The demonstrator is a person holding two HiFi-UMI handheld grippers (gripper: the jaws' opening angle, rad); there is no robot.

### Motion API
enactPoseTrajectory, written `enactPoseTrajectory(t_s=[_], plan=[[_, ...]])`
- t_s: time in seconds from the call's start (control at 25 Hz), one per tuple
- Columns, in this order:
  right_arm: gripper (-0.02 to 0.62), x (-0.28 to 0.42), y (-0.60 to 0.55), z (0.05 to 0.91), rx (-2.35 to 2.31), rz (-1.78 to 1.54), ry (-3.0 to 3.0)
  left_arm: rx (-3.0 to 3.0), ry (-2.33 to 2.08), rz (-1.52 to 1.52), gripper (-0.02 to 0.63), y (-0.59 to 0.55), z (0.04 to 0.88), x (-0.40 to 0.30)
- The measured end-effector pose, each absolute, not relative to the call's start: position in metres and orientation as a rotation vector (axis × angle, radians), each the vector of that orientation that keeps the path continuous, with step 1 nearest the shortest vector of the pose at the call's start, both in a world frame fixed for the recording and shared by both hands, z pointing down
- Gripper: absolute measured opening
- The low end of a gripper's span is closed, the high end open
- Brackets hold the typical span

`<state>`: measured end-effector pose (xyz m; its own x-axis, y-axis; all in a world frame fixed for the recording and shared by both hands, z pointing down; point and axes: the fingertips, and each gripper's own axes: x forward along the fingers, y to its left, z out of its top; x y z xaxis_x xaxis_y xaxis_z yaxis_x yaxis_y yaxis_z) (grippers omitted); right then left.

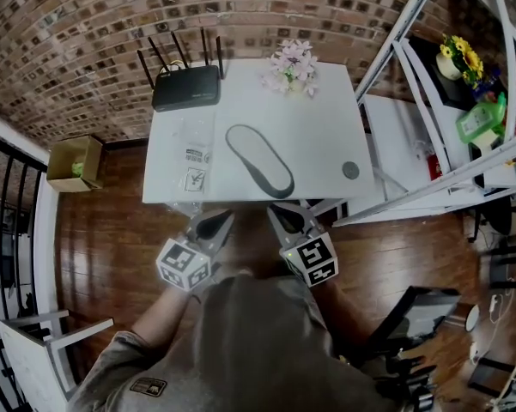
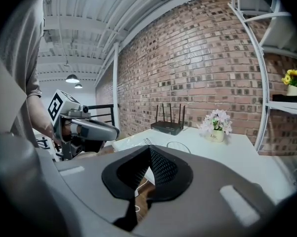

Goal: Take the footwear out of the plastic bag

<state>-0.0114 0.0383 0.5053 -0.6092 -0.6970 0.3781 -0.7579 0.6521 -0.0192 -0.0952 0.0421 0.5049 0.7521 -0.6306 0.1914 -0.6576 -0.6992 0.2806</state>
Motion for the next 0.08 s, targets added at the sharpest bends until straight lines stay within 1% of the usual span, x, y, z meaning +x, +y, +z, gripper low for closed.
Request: enactPoseTrajectory(t_s=[0.08], plan=[[0.012,-0.0127,0.0365,0.5043,1.169,0.243,-2.538,2.623,-0.988,0.114,0.003,0.0411,0.5041,-0.0963]])
